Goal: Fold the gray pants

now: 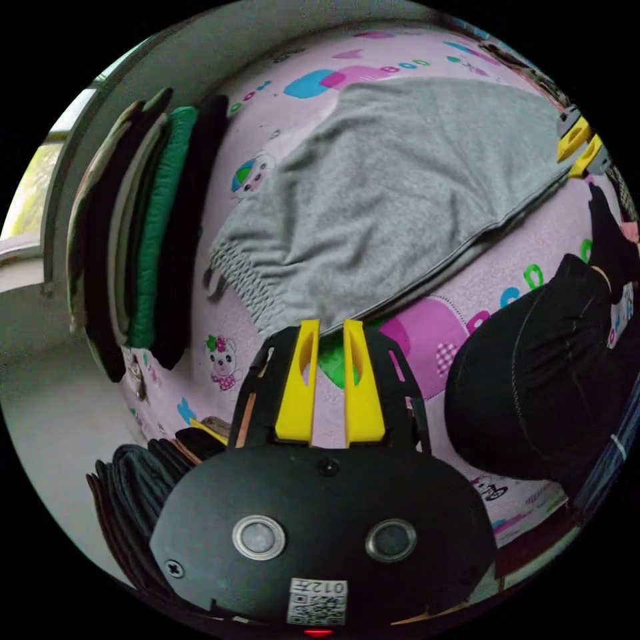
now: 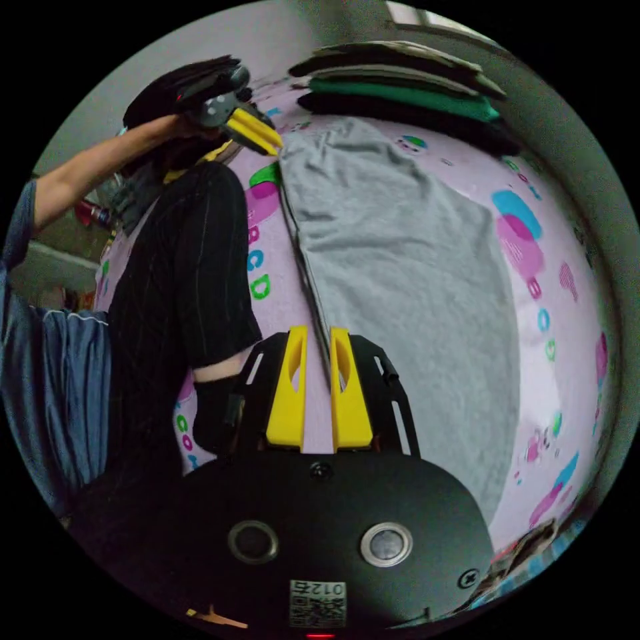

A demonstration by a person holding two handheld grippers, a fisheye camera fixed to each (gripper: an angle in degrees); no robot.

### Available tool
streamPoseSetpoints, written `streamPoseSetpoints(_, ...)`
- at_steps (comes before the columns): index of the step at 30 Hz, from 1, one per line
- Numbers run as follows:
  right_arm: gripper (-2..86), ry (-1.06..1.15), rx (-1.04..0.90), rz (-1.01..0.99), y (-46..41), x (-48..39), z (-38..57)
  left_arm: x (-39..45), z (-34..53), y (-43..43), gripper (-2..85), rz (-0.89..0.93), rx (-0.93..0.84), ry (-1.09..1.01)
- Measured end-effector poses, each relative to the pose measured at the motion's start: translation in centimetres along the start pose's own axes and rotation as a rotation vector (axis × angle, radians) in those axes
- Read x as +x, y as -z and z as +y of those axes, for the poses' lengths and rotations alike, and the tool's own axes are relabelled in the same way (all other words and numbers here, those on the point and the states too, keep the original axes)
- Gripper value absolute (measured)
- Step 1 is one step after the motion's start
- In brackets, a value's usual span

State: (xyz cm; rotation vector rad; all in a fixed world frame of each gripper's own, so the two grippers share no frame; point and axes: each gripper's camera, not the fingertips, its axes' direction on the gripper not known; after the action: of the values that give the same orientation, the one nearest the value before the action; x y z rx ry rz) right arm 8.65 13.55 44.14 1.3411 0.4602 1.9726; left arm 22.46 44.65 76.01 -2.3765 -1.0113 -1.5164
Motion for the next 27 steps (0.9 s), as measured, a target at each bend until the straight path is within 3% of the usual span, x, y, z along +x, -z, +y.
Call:
streamPoseSetpoints(3,6.0,0.066,-0.016,0.088,-4.1,-1.6,-4.3,-0.4,1.1,-0.8,7.1,-0.016,0.000,-0.028)
streamPoseSetpoints(14,5.7,0.086,-0.070,0.119,-11.6,-2.3,-12.3,-0.4,0.6,-3.7,4.0,-0.097,-0.060,-0.210)
streamPoseSetpoints(27,-0.3,0.051,-0.067,0.078,-14.8,0.6,-17.1,-3.7,0.6,-3.1,0.2,-0.046,-0.029,-0.155)
